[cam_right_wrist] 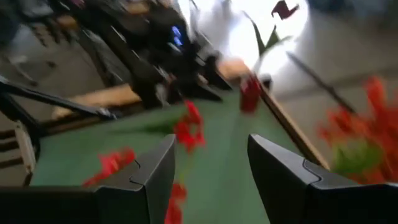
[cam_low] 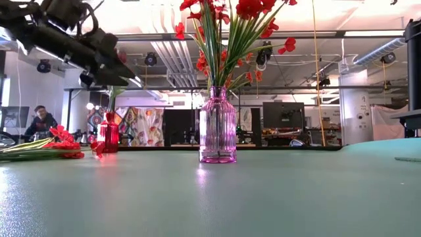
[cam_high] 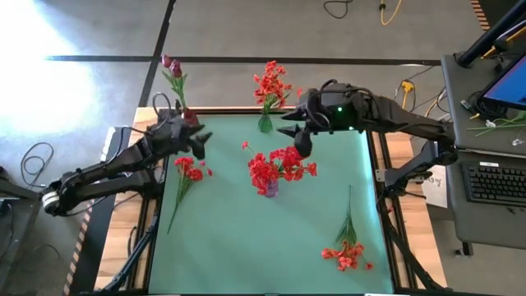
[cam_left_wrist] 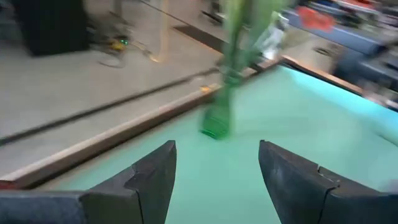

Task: Sort flowers into vase by color
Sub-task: Put the orange flowers into the purple vase

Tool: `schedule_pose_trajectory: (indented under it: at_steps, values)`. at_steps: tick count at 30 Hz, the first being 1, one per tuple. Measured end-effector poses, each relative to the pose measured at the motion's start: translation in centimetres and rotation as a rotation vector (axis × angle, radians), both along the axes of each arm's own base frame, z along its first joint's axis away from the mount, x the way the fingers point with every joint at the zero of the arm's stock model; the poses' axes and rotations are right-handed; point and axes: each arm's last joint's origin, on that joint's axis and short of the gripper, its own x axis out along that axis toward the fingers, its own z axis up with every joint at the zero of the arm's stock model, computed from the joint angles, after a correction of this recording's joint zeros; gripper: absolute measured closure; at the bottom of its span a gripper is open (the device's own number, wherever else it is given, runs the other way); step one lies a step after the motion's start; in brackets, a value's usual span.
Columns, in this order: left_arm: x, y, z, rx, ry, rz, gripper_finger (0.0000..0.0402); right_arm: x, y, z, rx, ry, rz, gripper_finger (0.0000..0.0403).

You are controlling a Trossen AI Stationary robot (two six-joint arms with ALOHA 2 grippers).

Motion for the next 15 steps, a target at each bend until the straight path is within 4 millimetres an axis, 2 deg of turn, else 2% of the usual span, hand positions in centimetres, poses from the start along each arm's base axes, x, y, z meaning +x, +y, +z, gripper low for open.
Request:
schedule_pose_trajectory:
  at_steps: [5, 9, 12, 15]
  values:
    - [1.1, -2.0, -0.4, -0.058, 0.013, -0.139, 0.0187, -1.5, 0.0, -0.8, 0.078, 0.168, -0.118, 0.0211]
    - [1.8, -3.4, -0.8, -0.104, 0.021, -0.224, 0.0187, -2.2, 0.2, -2.2, 0.135, 0.294, -0.175, 0.0211]
    - [2.1, -4.3, -0.9, -0.158, 0.015, -0.266, 0.0187, -2.4, 0.6, -3.1, 0.175, 0.357, -0.198, 0.0211]
    - [2.0, -5.1, -0.8, -0.253, 0.059, -0.280, 0.0188, -2.9, 1.1, -3.1, 0.198, 0.382, -0.205, 0.0211]
